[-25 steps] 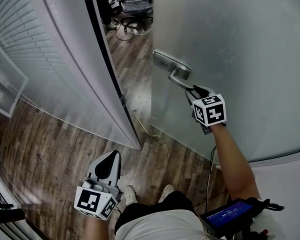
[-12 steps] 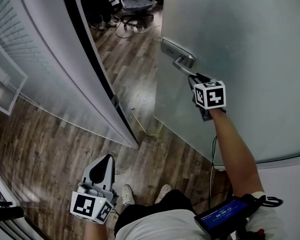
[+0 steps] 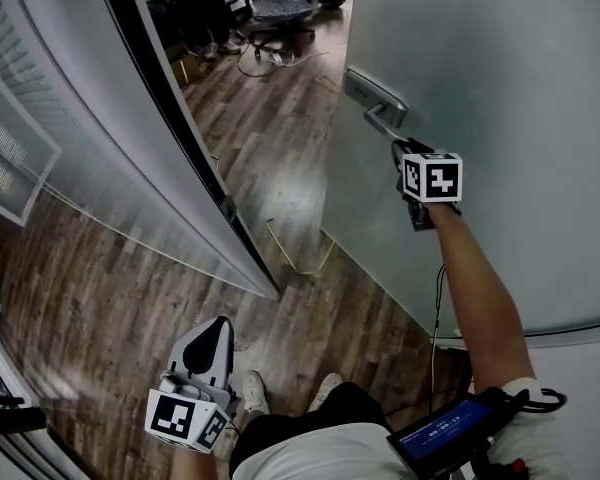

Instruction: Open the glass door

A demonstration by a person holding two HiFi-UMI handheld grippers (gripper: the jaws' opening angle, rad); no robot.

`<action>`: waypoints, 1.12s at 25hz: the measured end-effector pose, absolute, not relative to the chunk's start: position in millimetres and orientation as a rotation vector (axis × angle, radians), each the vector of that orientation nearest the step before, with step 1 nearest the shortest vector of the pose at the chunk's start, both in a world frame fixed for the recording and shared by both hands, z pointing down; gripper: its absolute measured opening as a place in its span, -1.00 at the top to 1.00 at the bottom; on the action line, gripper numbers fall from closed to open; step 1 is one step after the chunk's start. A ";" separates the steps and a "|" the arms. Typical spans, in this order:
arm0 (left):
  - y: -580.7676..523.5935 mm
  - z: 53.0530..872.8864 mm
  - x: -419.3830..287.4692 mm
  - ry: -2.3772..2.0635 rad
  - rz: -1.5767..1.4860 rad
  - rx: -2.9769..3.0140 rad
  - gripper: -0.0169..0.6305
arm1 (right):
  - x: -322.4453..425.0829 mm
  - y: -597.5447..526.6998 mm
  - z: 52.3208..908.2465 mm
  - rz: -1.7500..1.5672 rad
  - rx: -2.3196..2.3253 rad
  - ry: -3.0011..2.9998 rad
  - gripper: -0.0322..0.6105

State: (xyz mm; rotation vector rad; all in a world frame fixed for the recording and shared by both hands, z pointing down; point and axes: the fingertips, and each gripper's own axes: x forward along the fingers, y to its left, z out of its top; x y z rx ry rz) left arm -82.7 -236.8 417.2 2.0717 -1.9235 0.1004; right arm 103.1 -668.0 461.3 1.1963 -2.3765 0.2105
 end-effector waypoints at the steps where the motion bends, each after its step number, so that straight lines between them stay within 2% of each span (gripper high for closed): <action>1: -235.9 417.9 -84.1 -1.924 0.100 2.067 0.97 | 103.9 -670.9 461.4 0.223 1.203 -2.376 0.48; 5: -232.0 419.1 -86.9 -1.935 0.109 2.057 0.97 | 109.5 -676.8 461.0 0.225 1.207 -2.364 0.48; 11: -230.2 419.0 -94.1 -1.924 0.104 2.082 0.97 | 121.8 -661.4 428.6 0.090 1.327 -2.436 0.38; 20: -234.2 410.6 -104.9 -1.808 0.061 2.225 0.97 | 118.7 -557.6 344.1 -0.157 1.404 -2.589 0.38; 24: -228.3 403.1 -112.8 -1.722 0.035 2.319 0.97 | 125.0 -504.4 308.8 -0.162 1.522 -2.616 0.39; 28: -217.0 398.3 -121.9 -1.644 0.018 2.398 0.97 | 131.6 -448.9 288.3 -0.152 1.661 -2.608 0.77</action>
